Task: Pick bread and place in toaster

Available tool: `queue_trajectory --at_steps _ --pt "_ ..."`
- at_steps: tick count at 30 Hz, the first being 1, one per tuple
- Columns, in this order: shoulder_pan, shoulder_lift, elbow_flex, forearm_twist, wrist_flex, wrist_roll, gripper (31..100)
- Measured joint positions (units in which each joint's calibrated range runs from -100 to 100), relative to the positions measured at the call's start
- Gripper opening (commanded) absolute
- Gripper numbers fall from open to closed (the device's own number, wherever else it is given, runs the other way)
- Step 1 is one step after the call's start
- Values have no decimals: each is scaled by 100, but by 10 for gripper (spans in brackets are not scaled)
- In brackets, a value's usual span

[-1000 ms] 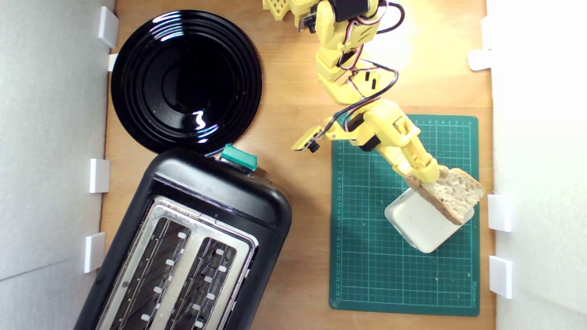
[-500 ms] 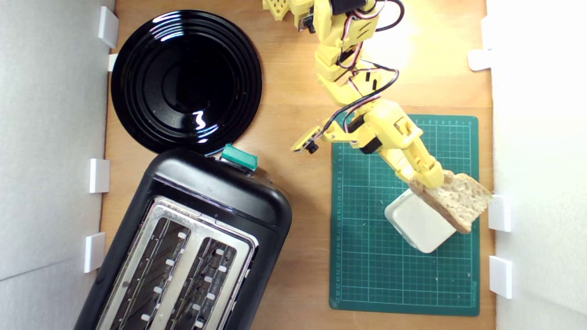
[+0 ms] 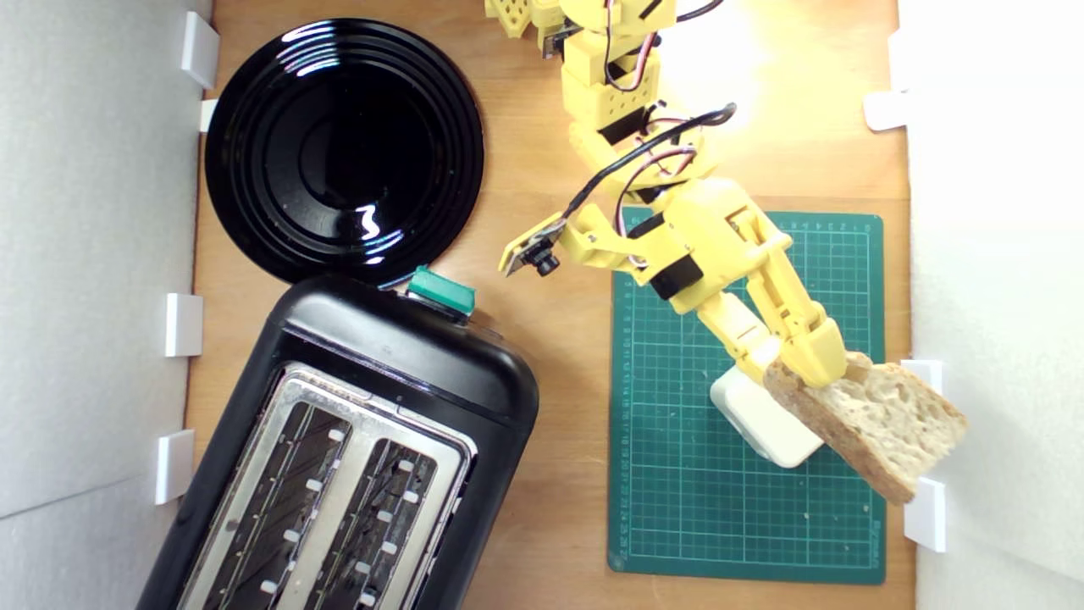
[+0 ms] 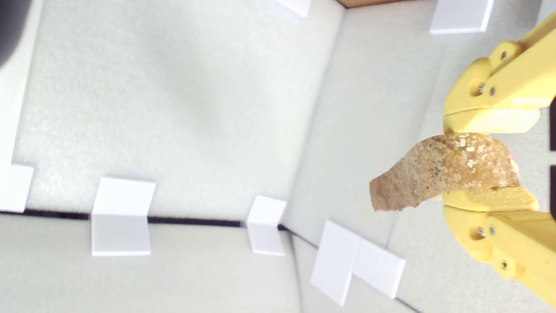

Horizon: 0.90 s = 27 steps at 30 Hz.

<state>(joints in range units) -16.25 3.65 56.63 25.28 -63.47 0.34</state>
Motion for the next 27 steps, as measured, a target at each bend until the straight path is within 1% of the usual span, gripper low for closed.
queue_trajectory --at_steps 3,5,11,14,19,27 --pt "137 -538 0 9 517 0 620" --pt "320 -941 9 9 932 0 620" --pt "430 -2066 9 9 1915 0 619" --pt "568 -2722 9 9 2424 0 619" --pt "540 -3704 18 9 3686 0 619" --pt "549 -4906 18 9 5017 0 619"
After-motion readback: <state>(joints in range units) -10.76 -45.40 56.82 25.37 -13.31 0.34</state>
